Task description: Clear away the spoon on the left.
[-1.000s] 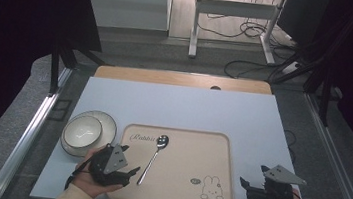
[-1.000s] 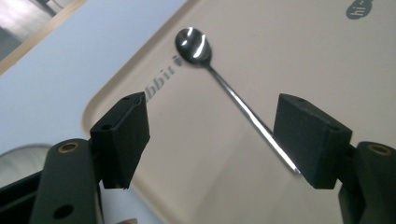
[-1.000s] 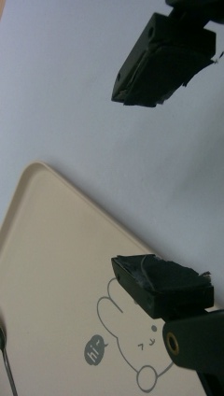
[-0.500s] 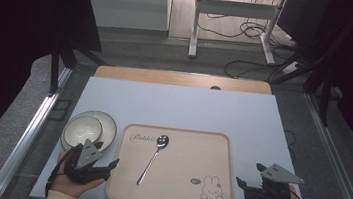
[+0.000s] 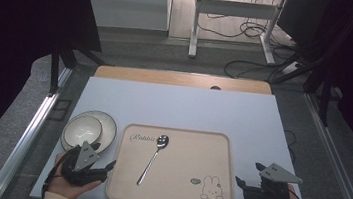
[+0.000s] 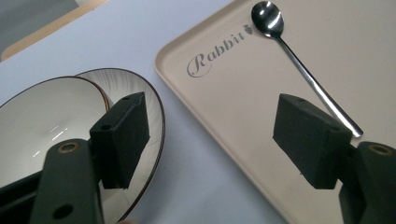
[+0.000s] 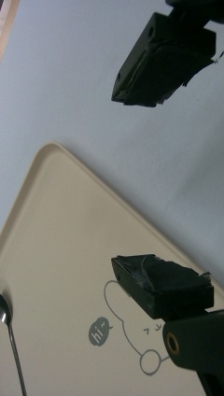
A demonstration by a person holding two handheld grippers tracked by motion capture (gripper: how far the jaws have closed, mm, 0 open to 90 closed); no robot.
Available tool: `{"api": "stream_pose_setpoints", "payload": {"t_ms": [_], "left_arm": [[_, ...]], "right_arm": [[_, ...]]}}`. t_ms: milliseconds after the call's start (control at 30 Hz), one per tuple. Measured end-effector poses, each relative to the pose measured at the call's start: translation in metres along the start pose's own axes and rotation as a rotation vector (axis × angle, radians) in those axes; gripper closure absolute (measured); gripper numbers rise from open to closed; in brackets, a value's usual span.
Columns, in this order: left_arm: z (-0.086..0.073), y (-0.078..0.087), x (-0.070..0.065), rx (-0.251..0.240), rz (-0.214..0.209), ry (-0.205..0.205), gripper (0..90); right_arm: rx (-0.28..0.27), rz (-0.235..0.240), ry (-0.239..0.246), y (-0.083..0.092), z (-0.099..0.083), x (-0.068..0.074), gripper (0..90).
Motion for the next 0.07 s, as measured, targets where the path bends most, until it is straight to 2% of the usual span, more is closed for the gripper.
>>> {"api": "stream_pose_setpoints", "payload": {"t_ms": [67], "left_arm": [[-0.0001,-0.0002,0.0001,0.001,-0.001,-0.001,27.0]], "right_arm": [[-0.001,-0.003,-0.004,-0.0003,-0.0004,-0.0007,17.2]]}}
Point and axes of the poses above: each handheld gripper's, and its own axes: y roughly backward along the jaws, z roughly out of its top, x roughly to its left, the point moved 7 cm from there along -y, roughly forward along the jaws, and after that the axes turned 9 degrees about y, right-handed, at the moved point
